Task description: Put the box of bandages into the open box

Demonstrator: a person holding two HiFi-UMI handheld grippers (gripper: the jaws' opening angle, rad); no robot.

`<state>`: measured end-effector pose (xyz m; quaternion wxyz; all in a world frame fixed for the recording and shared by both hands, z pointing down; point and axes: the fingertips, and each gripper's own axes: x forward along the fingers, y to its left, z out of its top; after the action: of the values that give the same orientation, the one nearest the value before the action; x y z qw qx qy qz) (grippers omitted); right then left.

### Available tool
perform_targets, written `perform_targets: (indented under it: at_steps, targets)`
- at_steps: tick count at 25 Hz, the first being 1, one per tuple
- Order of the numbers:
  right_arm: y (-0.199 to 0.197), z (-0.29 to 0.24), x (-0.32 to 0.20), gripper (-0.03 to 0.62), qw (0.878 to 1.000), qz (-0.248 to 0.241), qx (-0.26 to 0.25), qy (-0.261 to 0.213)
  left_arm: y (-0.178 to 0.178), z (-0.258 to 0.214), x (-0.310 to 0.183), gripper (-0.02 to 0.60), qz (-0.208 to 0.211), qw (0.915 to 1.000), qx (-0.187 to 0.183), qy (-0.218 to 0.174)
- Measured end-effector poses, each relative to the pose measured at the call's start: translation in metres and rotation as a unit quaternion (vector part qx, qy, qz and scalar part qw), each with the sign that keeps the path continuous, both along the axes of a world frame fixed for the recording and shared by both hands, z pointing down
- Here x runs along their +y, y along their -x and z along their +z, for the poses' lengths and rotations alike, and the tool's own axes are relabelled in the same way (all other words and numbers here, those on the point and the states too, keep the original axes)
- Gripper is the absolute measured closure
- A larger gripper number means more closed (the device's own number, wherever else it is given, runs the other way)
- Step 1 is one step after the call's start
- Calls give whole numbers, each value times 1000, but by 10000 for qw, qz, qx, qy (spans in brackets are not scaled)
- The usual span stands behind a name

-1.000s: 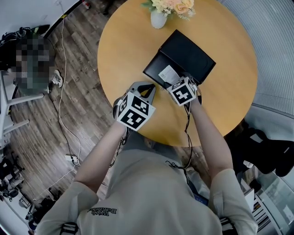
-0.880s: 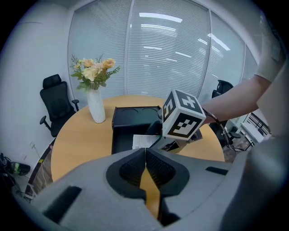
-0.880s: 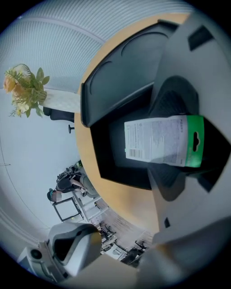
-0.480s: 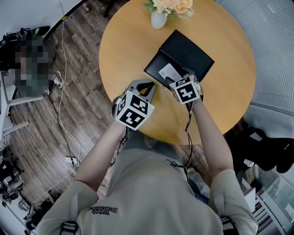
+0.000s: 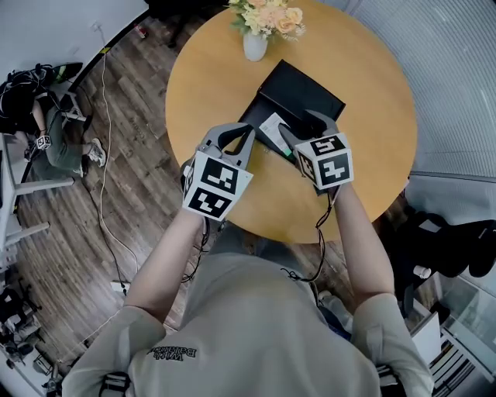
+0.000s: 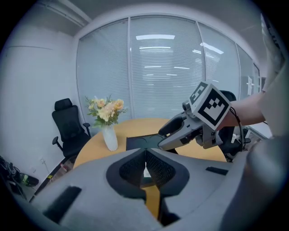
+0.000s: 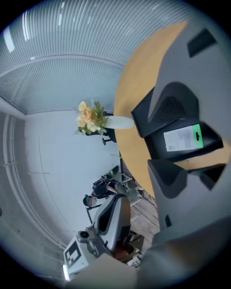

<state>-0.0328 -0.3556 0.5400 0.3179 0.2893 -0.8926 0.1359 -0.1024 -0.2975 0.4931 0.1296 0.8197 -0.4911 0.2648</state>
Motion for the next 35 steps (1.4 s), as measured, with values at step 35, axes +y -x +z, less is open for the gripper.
perform_targets:
  at_steps: [35]
  targets:
    - [-118,-317,145,556,9302,1200,-2481,-2423,-69,-252,96,557,974,9627,261,-2509]
